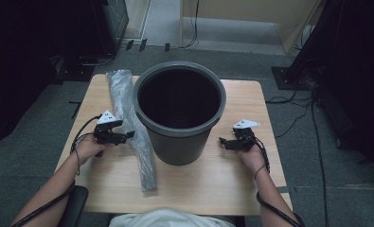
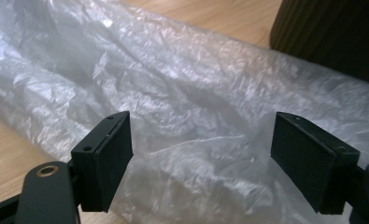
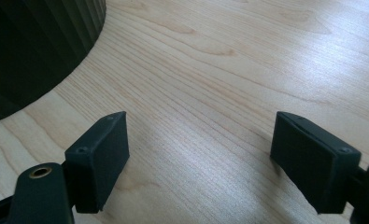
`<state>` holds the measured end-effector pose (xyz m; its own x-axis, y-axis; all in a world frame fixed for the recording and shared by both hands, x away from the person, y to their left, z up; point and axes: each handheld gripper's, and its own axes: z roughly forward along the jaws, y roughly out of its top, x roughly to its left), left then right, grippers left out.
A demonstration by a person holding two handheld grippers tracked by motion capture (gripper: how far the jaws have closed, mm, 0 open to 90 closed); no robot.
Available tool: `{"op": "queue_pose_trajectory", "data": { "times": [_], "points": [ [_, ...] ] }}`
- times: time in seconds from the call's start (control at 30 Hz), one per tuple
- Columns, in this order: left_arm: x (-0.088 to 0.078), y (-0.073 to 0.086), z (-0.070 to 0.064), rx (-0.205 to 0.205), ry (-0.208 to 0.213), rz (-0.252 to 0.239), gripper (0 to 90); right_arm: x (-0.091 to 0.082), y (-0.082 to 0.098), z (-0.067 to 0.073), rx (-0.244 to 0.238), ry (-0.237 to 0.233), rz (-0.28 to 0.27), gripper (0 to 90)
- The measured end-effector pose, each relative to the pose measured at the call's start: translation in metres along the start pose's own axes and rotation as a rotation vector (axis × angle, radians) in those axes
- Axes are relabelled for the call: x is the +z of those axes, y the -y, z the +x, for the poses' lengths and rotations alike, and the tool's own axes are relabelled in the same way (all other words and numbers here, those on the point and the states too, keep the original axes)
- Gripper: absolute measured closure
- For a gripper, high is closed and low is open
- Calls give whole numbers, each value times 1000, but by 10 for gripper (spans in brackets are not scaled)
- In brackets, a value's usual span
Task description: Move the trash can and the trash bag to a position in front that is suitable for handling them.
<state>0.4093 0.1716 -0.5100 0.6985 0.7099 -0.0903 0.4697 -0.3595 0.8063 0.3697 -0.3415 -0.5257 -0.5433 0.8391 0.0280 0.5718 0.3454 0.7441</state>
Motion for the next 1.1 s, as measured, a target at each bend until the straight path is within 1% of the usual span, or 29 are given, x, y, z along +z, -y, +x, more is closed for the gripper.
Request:
{"op": "queue_pose_trajectory", "data": {
  "times": [0.23, 0.33, 0.47, 0.53, 0.6, 0.63, 0.67, 0.73, 0.77, 0.8, 0.9, 0.93, 0.97, 1.0, 1.03, 1.07, 1.1],
  "points": [
    [-3, -7, -4, 12, -5, -23, 212, 1, 0, 0, 5, 9, 5, 164],
    [-3, -11, -6, 24, -25, -16, 205, 1, 0, 0, 7, 10, 6, 160],
    [-1, -13, -10, 43, -24, 7, 192, 1, 0, -1, 9, 12, 7, 153],
    [0, -13, -12, 43, -21, 25, 192, 1, 0, 0, 9, 12, 7, 153],
    [1, -14, -13, 36, -13, 31, 192, 1, 0, 0, 9, 12, 7, 153],
    [1, -14, -13, 23, -7, 32, 192, 1, 0, 0, 9, 12, 7, 153],
    [1, -15, -12, 4, 1, 39, 192, 1, 0, 0, 10, 13, 7, 153],
    [1, -17, -11, -44, -7, 41, 192, 1, 0, 0, 16, 17, 7, 152],
    [1, -17, -11, -44, -7, 41, 192, 1, 0, 0, 16, 17, 7, 152],
    [-1, -19, -10, -84, -7, 30, 192, 1, -1, 1, 29, 26, 6, 151],
    [-1, -20, -10, -94, -3, 41, 194, 1, -2, 2, 31, 29, 17, 152],
    [-1, -20, -12, -67, -4, 41, 194, 0, -3, 2, 44, 20, 25, 163],
    [-1, -20, -12, -67, -4, 41, 194, 0, -3, 2, 44, 20, 25, 163],
    [-2, -22, -14, -59, -6, 49, 194, -2, -4, 0, 62, 4, 26, 224],
    [-2, -22, -14, -59, -6, 49, 195, -2, -4, 0, 62, 4, 26, 224],
    [-3, -24, -14, -103, 10, 59, 199, -4, -5, -2, 79, -10, 32, 242],
    [-3, -25, -13, -105, 4, 71, 207, -5, -5, -2, 81, -13, 37, 242]
  ]
}}
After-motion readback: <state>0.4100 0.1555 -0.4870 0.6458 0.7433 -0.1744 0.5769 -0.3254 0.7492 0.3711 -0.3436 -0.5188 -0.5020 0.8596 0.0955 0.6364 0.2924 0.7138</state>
